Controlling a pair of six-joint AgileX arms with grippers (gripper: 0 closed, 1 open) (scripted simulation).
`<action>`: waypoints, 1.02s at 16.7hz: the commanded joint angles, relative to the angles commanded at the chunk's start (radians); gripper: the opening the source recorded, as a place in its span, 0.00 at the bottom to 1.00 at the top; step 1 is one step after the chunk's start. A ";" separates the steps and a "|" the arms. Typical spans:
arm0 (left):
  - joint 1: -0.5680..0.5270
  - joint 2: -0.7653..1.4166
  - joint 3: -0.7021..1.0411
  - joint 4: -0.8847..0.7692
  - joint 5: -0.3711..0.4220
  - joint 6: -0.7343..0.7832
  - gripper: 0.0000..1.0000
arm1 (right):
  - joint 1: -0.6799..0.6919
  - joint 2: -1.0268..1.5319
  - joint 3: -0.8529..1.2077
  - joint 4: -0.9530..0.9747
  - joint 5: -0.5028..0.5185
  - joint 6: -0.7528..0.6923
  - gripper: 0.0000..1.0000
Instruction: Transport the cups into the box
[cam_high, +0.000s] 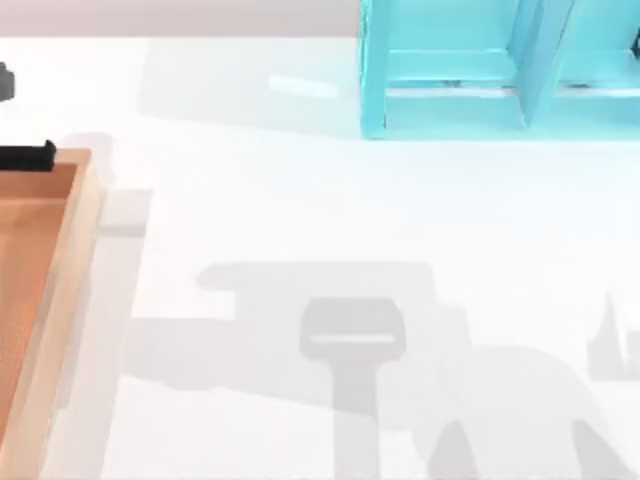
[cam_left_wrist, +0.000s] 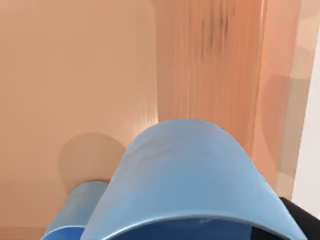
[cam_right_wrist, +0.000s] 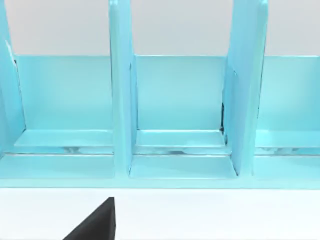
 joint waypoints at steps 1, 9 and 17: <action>0.020 0.003 0.010 -0.006 -0.001 0.020 0.00 | 0.000 0.000 0.000 0.000 0.000 0.000 1.00; 0.160 0.015 0.063 -0.037 -0.005 0.160 0.00 | 0.000 0.000 0.000 0.000 0.000 0.000 1.00; 0.171 0.021 -0.035 0.069 -0.007 0.175 0.00 | 0.000 0.000 0.000 0.000 0.000 0.000 1.00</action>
